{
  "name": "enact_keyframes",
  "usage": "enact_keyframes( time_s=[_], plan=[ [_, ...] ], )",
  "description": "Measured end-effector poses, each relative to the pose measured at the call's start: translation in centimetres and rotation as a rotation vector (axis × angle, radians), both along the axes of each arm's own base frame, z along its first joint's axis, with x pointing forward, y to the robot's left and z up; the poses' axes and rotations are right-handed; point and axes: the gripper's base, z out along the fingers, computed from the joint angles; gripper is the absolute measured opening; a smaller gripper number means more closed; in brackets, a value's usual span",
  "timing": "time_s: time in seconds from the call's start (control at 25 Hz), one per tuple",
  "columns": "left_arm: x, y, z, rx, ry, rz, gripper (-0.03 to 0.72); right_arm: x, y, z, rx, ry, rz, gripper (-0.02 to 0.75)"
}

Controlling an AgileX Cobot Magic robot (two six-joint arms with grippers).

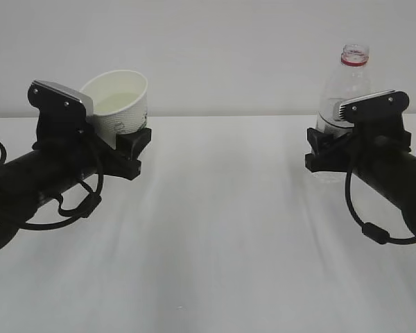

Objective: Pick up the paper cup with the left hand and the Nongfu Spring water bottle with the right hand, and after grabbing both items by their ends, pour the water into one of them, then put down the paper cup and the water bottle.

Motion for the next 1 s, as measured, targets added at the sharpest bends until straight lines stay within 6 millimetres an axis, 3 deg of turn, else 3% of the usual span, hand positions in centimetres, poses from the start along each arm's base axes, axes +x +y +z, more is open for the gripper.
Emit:
enact_keyframes(
  time_s=[0.4, 0.8, 1.0],
  plan=[
    [0.2, 0.3, 0.2, -0.003, -0.027, 0.037, 0.504, 2.0, 0.4, -1.5, 0.000, 0.005, -0.003, 0.505],
    [0.2, 0.3, 0.2, -0.003, -0.029, 0.038, 0.504, 2.5, 0.1, -3.2, 0.021, 0.030, -0.061, 0.509],
    [0.2, 0.3, 0.2, -0.003, -0.029, 0.038, 0.503, 2.5, 0.0, -3.1, 0.043, 0.020, -0.071, 0.632]
  ],
)
